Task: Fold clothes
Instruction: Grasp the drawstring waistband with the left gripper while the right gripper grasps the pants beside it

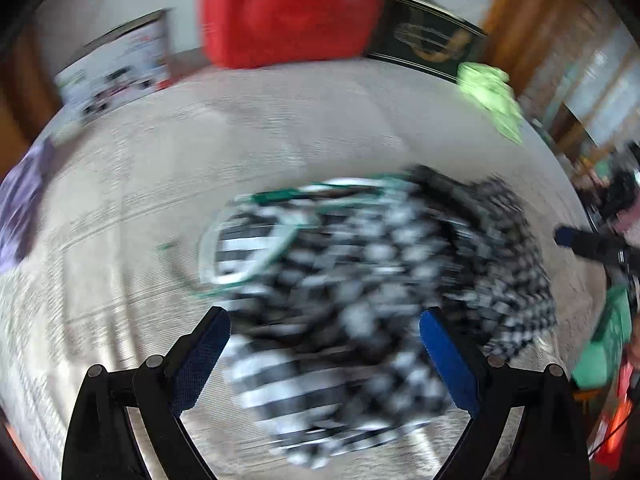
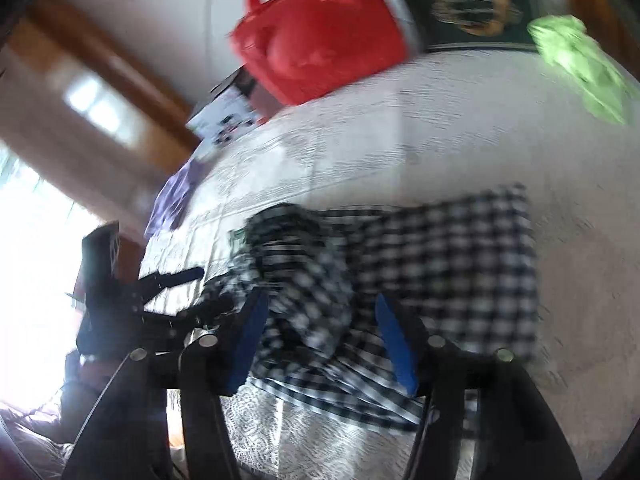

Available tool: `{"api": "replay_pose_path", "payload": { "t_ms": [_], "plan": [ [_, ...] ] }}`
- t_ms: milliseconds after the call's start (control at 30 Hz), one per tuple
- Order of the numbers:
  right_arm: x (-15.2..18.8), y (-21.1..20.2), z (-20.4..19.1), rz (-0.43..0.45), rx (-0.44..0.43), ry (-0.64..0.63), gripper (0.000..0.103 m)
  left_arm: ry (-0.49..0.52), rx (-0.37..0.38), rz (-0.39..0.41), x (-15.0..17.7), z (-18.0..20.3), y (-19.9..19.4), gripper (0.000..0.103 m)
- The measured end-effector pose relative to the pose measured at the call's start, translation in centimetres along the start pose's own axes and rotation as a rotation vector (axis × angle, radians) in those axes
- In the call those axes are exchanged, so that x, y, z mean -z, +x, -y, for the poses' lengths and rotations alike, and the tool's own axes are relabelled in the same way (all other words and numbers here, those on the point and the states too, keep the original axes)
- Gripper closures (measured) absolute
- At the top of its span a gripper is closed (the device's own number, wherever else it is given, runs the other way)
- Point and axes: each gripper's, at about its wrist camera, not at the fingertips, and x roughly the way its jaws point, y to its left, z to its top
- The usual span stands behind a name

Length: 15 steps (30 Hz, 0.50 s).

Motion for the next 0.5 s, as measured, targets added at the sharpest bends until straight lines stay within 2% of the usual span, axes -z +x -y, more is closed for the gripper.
{"api": "replay_pose_path", "payload": {
  "t_ms": [67,133,167,233,367,500],
  "plan": [
    [-0.4,1.3,-1.2,-0.021,-0.005,-0.038,0.054,-0.062,-0.005,-0.019,-0.1,-2.2,0.3,0.009],
    [-0.5,2.4,-2.3,-0.044,-0.02,-0.061,0.067,-0.095,0.042,-0.026,-0.2,-2.9,1.2,0.02],
    [-0.6,3.0,-2.9,-0.058,-0.03,-0.07,0.069,-0.088,0.059,-0.029,-0.3,-2.7,1.7,0.021],
    [-0.6,4.2,-4.1,-0.081,-0.043,-0.087,0.069,-0.079,0.095,-0.061,-0.2,-2.1,3.4,0.042],
    [-1.4,6.2,-5.9,-0.092,-0.077,-0.128,0.069,-0.042,0.086,-0.094,0.7,-1.7,4.7,0.042],
    [-2.5,10.0,-7.1,-0.125,-0.035,-0.157,0.067,-0.074,0.084,-0.087,1.1,-3.2,4.0,0.042]
  ]
}}
